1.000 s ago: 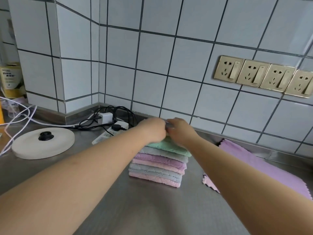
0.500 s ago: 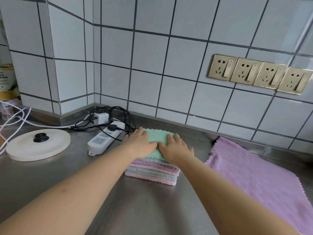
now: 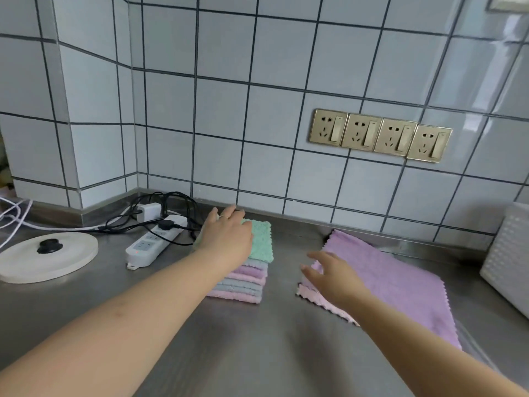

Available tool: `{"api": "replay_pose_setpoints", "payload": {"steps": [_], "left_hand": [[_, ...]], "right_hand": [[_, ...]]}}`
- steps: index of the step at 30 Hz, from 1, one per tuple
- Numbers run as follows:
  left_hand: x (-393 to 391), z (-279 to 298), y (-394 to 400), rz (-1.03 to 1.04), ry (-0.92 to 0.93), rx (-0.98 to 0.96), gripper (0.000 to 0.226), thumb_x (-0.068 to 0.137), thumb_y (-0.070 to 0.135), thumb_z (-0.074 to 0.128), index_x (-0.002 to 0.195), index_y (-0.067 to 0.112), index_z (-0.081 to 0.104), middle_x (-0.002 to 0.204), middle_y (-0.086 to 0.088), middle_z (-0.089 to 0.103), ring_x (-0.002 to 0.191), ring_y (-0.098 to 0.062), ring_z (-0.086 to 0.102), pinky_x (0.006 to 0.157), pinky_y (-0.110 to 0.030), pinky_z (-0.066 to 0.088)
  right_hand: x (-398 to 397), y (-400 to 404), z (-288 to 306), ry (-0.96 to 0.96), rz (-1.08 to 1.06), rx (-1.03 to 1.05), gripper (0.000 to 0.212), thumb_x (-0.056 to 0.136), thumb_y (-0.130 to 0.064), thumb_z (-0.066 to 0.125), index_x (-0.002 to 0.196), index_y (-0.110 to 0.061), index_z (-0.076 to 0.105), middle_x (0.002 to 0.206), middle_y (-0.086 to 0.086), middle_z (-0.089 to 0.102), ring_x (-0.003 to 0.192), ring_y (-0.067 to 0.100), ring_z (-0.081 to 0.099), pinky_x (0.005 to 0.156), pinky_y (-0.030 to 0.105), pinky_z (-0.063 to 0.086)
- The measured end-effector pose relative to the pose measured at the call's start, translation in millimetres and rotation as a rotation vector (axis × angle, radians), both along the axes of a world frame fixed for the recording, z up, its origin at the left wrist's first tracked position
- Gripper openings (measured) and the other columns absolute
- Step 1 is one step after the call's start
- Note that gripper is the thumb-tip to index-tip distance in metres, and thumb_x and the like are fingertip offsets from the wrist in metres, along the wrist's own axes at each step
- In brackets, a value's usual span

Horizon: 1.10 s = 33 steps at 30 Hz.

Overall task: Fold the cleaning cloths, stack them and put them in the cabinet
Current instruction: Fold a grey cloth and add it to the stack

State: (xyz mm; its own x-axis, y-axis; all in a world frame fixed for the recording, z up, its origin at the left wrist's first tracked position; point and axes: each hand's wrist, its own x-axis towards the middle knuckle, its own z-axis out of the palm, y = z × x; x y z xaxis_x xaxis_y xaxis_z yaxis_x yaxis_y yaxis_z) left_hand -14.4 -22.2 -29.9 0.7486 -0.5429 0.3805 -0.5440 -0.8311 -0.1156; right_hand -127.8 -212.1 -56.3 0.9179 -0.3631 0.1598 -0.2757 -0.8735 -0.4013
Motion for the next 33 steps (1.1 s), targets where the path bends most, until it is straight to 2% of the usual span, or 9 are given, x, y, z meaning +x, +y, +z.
{"api": "replay_pose_setpoints", "payload": {"steps": [3,6,9,13,17,22,26,30,33], "left_hand": [[-21,-2,-30,-0.103,-0.054,0.009,0.037,0.097,0.032,0.036,0.129,0.020,0.053,0.145,-0.001,0.039,0.142,-0.023,0.020,0.115,-0.044,0.011],[-54,-14,-72,-0.240,-0.048,0.056,0.031,0.093,0.028,0.043,0.116,0.017,0.061,0.127,-0.003,0.055,0.125,-0.026,0.043,0.107,-0.039,0.025],[-82,-37,-102,-0.329,0.157,0.063,0.022,0.089,0.016,0.046,0.103,0.011,0.063,0.115,-0.009,0.060,0.108,-0.031,0.054,0.086,-0.034,0.040],[-96,-68,-129,-0.404,0.411,-0.066,0.020,0.089,0.012,0.043,0.071,0.014,0.052,0.100,-0.013,0.062,0.096,-0.034,0.057,0.072,-0.031,0.043],[-91,-82,-143,-0.370,0.374,-0.125,0.027,0.091,0.019,0.042,0.100,0.013,0.066,0.111,-0.008,0.064,0.108,-0.030,0.057,0.087,-0.034,0.048],[-89,-77,-154,-0.381,0.089,0.072,0.028,0.095,0.029,0.041,0.102,0.018,0.066,0.109,-0.005,0.062,0.102,-0.028,0.057,0.073,-0.028,0.039],[-84,-73,-161,-0.414,-0.021,0.211,0.019,0.088,0.014,0.049,0.095,0.013,0.067,0.099,-0.010,0.064,0.090,-0.029,0.063,0.066,-0.029,0.036],[-79,-65,-164,-0.456,-0.106,0.275,0.024,0.047,0.009,0.077,0.068,0.016,0.069,0.072,-0.005,0.063,0.064,-0.026,0.065,0.052,-0.025,0.040],[-66,-73,-166,-0.430,-0.058,0.151,0.029,0.070,0.006,0.064,0.096,0.017,0.071,0.100,-0.006,0.063,0.096,-0.028,0.060,0.073,-0.030,0.042]], "right_hand": [[-27,-25,4,0.043,-0.001,-0.085,0.039,0.093,-0.045,0.049,0.128,-0.031,0.054,0.138,-0.008,0.049,0.122,0.014,0.050,0.100,0.028,0.039],[-66,-59,4,0.132,-0.040,-0.171,0.031,0.093,-0.042,0.050,0.122,-0.033,0.058,0.128,-0.009,0.056,0.115,0.012,0.055,0.091,0.025,0.044],[-97,-83,-4,0.220,-0.038,-0.245,0.028,0.093,-0.039,0.050,0.118,-0.033,0.060,0.121,-0.009,0.058,0.111,0.013,0.056,0.090,0.025,0.046],[-118,-100,-23,0.269,-0.078,-0.309,0.032,0.094,-0.042,0.045,0.120,-0.029,0.060,0.121,-0.001,0.058,0.112,0.022,0.056,0.090,0.030,0.047],[-122,-107,-34,0.223,-0.101,-0.339,0.028,0.093,-0.038,0.046,0.112,-0.025,0.062,0.116,0.001,0.058,0.106,0.024,0.057,0.079,0.029,0.044],[-117,-109,-41,0.163,-0.121,-0.449,0.028,0.095,-0.031,0.042,0.110,-0.021,0.062,0.113,0.002,0.058,0.104,0.026,0.057,0.069,0.030,0.041],[-113,-112,-46,0.137,-0.142,-0.505,0.020,0.092,-0.016,0.043,0.104,-0.015,0.060,0.106,0.005,0.060,0.094,0.029,0.059,0.058,0.028,0.034],[-115,-123,-47,0.149,-0.145,-0.511,0.021,0.088,-0.009,0.045,0.105,-0.013,0.057,0.108,0.005,0.056,0.092,0.028,0.055,0.054,0.028,0.030],[-117,-137,-48,0.115,-0.150,-0.412,0.022,0.088,-0.012,0.043,0.102,-0.012,0.060,0.108,0.005,0.056,0.098,0.028,0.057,0.062,0.028,0.034]]}}
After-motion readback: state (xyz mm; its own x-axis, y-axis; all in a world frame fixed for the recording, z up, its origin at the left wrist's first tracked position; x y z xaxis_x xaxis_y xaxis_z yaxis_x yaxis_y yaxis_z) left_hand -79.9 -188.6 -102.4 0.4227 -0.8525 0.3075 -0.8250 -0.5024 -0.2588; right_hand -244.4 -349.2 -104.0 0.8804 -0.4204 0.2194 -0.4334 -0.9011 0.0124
